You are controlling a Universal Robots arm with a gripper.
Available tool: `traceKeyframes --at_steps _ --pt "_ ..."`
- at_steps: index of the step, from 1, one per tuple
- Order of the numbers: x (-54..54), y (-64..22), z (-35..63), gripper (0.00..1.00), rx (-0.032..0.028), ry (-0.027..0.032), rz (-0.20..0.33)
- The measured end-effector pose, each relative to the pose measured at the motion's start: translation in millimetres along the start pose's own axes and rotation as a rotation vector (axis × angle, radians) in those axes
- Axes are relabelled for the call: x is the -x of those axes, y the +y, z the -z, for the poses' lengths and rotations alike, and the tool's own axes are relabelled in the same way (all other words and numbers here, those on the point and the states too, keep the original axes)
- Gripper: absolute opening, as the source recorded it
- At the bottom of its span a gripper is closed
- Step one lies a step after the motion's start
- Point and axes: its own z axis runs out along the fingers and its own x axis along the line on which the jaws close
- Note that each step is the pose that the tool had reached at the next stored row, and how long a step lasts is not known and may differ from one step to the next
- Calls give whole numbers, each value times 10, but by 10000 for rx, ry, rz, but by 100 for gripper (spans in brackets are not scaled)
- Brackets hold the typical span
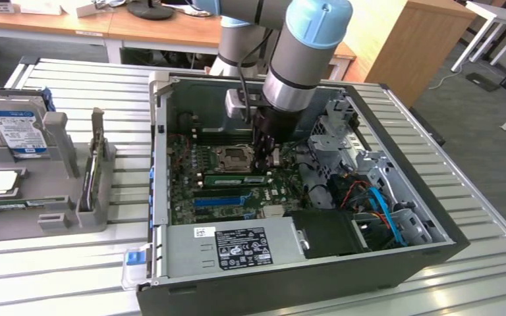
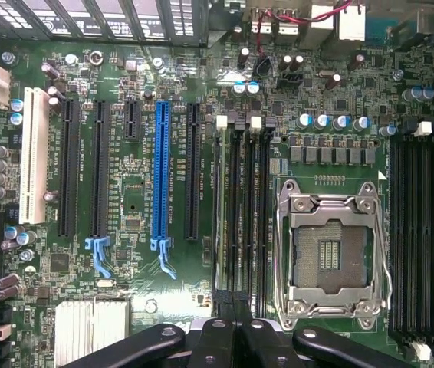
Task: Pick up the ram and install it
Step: 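Press down the ram until it locks into place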
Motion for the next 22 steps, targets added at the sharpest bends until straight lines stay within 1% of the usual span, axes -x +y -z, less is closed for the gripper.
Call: traceKeyframes --at_steps 6,14,22 --pt "0 9 0 11 0 2 -1" --pt "0 134 -5 11 1 2 -1" --pt "0 229 -9 11 1 6 -2"
